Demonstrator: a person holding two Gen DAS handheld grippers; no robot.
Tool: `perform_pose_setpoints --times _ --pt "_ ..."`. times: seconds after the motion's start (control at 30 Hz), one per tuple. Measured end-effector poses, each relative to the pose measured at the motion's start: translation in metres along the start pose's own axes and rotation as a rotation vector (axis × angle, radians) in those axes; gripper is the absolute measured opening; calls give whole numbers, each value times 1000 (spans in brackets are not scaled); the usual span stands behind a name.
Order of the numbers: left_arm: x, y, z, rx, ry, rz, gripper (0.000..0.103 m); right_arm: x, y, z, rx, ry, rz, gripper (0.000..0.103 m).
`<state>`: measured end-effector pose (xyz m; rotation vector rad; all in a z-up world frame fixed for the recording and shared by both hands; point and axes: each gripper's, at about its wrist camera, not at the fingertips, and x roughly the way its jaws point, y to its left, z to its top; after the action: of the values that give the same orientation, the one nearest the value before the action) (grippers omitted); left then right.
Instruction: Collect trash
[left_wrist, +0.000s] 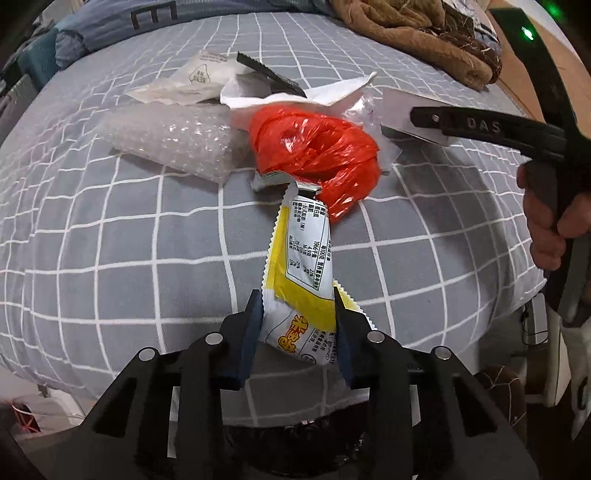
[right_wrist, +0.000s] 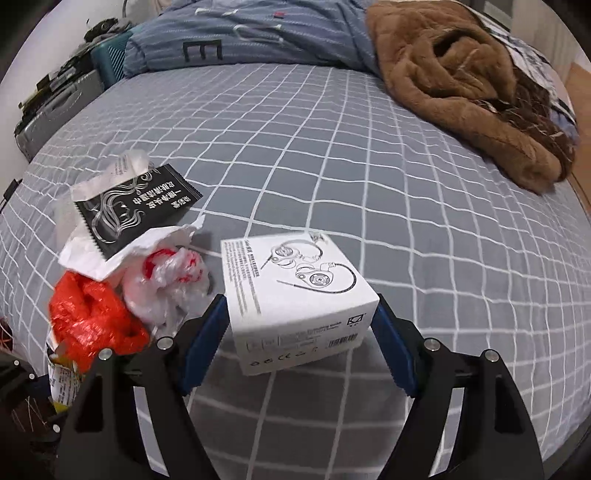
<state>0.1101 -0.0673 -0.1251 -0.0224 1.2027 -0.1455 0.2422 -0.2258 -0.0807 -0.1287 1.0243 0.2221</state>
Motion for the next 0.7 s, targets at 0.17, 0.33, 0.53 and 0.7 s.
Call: perform_pose_setpoints --times 0.17,0.33,0.53,0.7 --pt "-18 1 -12 -1 -24 3 33 -29 0 -14 39 -31 -18 72" --pt "-31 5 -22 -9 -51 18 32 -51 7 -28 46 -55 -33 71" --pt "-52 12 -32 -12 -84 35 29 -79 17 -42 72 -86 -29 71" --pt "-66 16 -36 -20 -101 42 23 -102 28 -53 83 -105 -29 71"
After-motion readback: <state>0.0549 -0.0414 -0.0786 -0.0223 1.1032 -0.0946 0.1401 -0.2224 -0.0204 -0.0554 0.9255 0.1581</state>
